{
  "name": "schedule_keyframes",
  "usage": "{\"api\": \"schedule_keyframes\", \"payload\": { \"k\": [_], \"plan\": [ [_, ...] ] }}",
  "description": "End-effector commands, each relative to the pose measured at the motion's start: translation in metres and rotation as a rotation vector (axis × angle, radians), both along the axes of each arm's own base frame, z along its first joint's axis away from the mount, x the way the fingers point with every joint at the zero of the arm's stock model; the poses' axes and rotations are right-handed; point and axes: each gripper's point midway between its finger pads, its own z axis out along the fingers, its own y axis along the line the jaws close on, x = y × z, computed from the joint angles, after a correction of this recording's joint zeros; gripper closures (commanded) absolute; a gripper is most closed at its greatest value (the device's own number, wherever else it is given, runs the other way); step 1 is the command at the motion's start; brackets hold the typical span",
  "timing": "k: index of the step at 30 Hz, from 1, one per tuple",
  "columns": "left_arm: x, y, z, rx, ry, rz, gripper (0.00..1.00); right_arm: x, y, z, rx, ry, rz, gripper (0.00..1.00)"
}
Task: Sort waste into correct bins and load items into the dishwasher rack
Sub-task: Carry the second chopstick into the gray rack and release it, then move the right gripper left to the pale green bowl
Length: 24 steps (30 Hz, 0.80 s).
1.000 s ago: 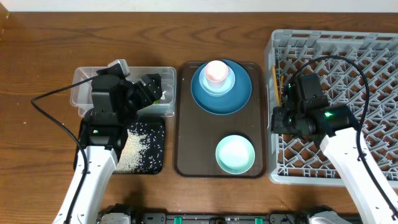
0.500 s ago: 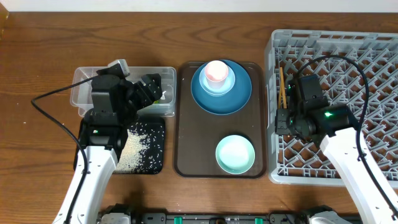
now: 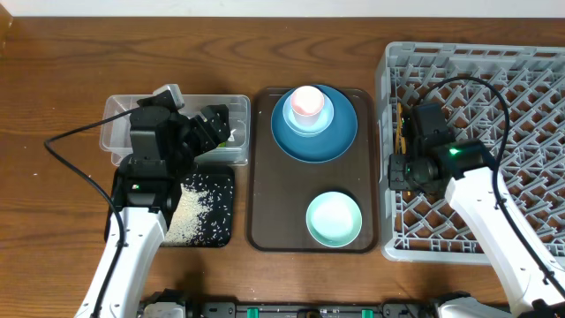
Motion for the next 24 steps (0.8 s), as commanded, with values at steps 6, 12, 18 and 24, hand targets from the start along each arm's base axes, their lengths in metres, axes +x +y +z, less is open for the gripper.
{"api": "schedule_keyframes", "payload": {
  "k": [6, 12, 18, 24],
  "plan": [
    [0.0, 0.001, 0.002, 0.015, -0.01, -0.001, 0.11, 0.003, -0.005, 0.003, -0.021, -0.011, -0.001, 0.9],
    [0.0, 0.001, 0.002, 0.015, -0.01, -0.001, 0.11, 0.003, -0.005, 0.002, -0.021, -0.01, -0.001, 0.9],
    [0.0, 0.001, 0.002, 0.015, -0.01, -0.001, 0.11, 0.003, -0.003, 0.002, 0.0, -0.009, -0.031, 0.86],
    [0.0, 0.001, 0.002, 0.015, -0.01, -0.001, 0.11, 0.001, 0.018, 0.002, 0.117, 0.009, -0.025, 0.79]
  ]
}}
